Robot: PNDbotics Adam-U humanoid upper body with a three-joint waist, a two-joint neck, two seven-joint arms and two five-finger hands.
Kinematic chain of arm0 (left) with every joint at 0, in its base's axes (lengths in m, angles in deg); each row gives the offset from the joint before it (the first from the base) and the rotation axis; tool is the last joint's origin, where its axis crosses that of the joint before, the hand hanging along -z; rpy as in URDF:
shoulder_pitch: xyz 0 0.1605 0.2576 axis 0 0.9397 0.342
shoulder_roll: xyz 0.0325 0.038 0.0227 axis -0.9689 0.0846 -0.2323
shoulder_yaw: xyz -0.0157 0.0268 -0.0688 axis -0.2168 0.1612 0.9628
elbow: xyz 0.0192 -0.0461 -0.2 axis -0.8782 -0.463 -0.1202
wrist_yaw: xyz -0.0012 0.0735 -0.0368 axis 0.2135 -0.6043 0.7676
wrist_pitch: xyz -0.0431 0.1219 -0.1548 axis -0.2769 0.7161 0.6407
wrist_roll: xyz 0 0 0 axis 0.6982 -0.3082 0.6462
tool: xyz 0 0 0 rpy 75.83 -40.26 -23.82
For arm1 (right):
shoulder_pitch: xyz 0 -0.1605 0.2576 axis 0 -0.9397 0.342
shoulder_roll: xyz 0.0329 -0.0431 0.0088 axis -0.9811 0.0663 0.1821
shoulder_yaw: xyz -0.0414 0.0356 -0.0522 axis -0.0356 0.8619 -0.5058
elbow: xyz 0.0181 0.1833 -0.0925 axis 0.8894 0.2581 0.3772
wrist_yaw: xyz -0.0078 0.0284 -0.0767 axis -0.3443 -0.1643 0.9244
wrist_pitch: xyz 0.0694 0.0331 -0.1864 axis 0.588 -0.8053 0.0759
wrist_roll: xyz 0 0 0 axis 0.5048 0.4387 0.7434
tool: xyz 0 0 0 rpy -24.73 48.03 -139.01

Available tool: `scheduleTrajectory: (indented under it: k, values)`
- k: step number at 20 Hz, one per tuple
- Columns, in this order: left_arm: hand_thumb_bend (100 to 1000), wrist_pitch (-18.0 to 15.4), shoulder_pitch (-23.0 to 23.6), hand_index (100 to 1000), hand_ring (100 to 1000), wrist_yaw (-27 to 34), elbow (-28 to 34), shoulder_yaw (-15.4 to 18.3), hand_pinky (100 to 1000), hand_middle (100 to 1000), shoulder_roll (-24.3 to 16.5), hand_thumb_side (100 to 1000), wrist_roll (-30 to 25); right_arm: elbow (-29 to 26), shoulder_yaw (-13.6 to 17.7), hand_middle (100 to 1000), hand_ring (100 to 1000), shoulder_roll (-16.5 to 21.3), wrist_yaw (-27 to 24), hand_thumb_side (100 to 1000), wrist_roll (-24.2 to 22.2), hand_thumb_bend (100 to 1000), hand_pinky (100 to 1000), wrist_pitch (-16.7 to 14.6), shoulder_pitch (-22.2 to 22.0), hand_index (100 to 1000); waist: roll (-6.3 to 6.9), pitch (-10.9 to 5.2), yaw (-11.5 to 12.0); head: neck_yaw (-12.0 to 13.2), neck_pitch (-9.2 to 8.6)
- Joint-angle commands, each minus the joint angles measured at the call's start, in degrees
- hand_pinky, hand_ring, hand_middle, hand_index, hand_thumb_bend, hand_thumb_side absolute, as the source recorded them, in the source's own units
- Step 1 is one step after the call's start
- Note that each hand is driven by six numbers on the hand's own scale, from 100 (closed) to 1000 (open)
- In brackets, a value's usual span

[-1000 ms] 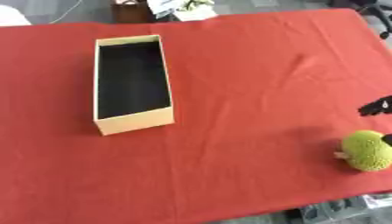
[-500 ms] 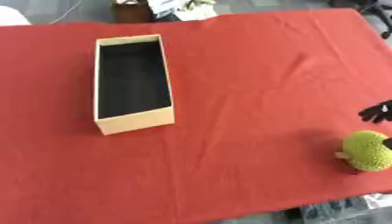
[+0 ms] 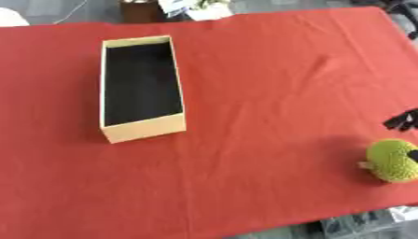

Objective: Pick up objects on the table and place them in the box.

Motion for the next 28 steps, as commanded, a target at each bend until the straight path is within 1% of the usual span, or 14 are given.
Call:
scheduleTrajectory:
  k: [1, 2, 4, 7, 13, 19, 23, 28]
  values:
    - [127, -0.1, -0.3, 643, 646, 0.3, 0.8, 0.4, 556, 724, -0.9, 682, -0.1, 0.0, 0.5, 910, 909, 1.8, 0.4, 389, 0.0, 118, 907, 0.2, 0.1, 1000, -0.06, -0.60, 0.0, -0.2, -0.04]
    - [125, -0.1, -0.3, 643, 646, 0.2, 0.8, 0.4, 556, 726, -0.9, 682, -0.1, 0.1, 0.6, 922, 924, 1.8, 0.5, 399, 0.0, 131, 916, 0.2, 0.1, 1000, -0.03, -0.49, 0.0, -0.2, -0.46]
    - [124, -0.3, -0.4, 642, 647, 0.1, 0.8, 0.5, 556, 727, -0.6, 683, -0.2, 0.3, 0.9, 925, 926, 1.8, 1.2, 397, 0.0, 137, 917, 0.7, 0.1, 1000, 0.17, 0.09, -0.1, -0.2, -2.17]
    - [124, -0.3, -0.5, 642, 647, -0.1, 0.8, 0.5, 556, 728, -0.4, 684, -0.2, 0.4, 1.2, 926, 927, 1.8, 1.8, 395, 0.0, 141, 916, 1.1, 0.0, 1000, 0.37, 0.55, -0.2, -0.5, -3.17]
    - [123, -0.3, -0.7, 642, 648, 0.0, 0.8, 0.4, 556, 729, -0.1, 683, -0.3, 0.4, 1.1, 924, 925, 1.7, 1.8, 390, 0.0, 137, 914, 1.6, -0.2, 1000, 0.78, 0.66, 0.1, -1.1, -3.32]
    - [124, 0.0, -0.8, 641, 647, 0.1, 0.8, 0.3, 555, 730, 0.3, 686, -0.6, 0.8, 0.9, 923, 924, 1.3, 2.2, 373, 0.0, 142, 913, 2.1, 0.1, 1000, 0.84, 0.80, 0.2, -1.5, -3.29]
    - [123, 0.1, -0.8, 641, 647, 0.1, 0.8, 0.4, 555, 731, 0.5, 686, -0.8, 0.9, 1.1, 922, 924, 1.1, 2.5, 371, 0.0, 148, 913, 2.5, 0.2, 1000, 0.88, 0.96, 0.4, -3.0, -3.41]
    - [123, -0.1, -0.9, 642, 647, 0.2, 0.8, 0.4, 556, 731, 0.4, 682, -0.7, 1.5, 1.2, 924, 926, 1.0, 3.1, 366, 0.0, 157, 914, 2.8, 0.0, 1000, 0.97, 0.84, 0.6, -4.0, -3.69]
